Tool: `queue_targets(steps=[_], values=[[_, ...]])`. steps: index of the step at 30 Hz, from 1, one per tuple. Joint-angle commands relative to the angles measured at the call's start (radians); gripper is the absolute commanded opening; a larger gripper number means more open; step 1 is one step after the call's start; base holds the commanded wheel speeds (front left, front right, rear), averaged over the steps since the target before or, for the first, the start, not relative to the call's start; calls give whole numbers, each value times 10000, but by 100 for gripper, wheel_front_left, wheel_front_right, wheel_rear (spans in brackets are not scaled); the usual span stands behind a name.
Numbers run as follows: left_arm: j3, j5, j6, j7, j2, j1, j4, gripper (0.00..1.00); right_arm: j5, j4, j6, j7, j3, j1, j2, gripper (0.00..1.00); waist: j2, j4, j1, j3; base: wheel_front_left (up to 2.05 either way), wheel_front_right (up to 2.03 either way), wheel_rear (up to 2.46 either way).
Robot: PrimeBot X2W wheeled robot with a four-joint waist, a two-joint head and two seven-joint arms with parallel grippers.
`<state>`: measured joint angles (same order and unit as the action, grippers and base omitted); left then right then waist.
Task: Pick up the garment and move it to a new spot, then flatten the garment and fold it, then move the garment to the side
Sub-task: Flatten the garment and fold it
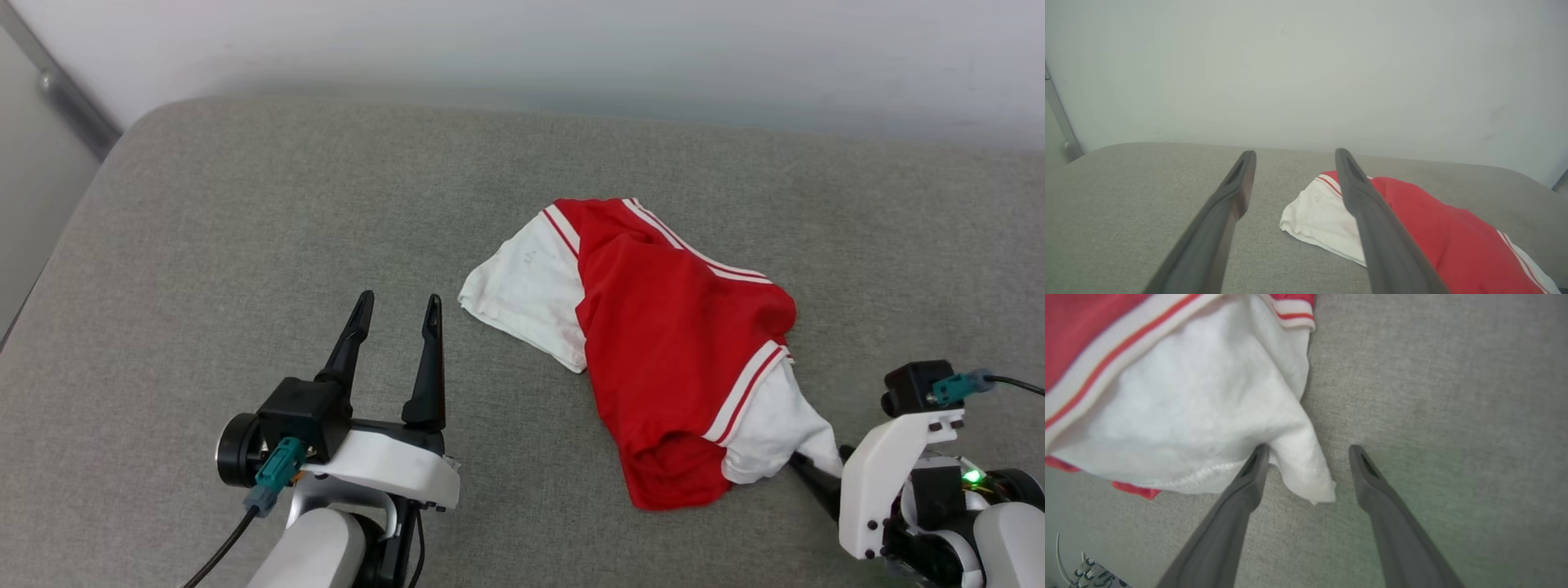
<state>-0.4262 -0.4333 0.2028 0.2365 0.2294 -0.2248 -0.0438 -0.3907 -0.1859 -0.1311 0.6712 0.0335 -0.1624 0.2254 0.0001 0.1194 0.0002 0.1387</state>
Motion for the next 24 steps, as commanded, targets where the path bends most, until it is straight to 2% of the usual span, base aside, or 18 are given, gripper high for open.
queue_targets(steps=[1,7,8,9,10,11,19,24], values=[[-36,48,-65,89,-106,-166,-123,100,-162,-400,7,170,274,-175,162,100,-1,277,-2,340,0,0,0],[20,24,-121,203,-275,-213,-403,100,-559,-1652,11,410,876,-96,206,100,-1,323,-2,398,0,0,0],[40,11,-125,221,-272,-159,-426,100,-655,-1785,10,419,976,-75,205,84,-1,302,-2,366,0,0,0],[68,3,-127,230,-262,-108,-459,100,-738,-1828,8,359,1064,-79,202,42,-1,269,-2,337,0,0,0],[101,-8,-122,220,-248,-63,-488,100,-768,-1835,7,282,1143,-131,246,5,-1,233,-2,307,0,0,0],[140,-14,-109,231,-237,-31,-509,100,-767,-1810,7,194,1243,-224,315,0,-1,188,-2,266,0,0,0],[277,-34,-41,253,-106,163,-511,100,-114,-827,7,-1299,1183,-1230,1020,0,-1,-353,-2,-55,0,0,0],[317,-61,-12,215,15,300,-428,100,630,-235,8,-2057,310,-1658,1421,0,-1,-850,-2,-207,0,0,0]])
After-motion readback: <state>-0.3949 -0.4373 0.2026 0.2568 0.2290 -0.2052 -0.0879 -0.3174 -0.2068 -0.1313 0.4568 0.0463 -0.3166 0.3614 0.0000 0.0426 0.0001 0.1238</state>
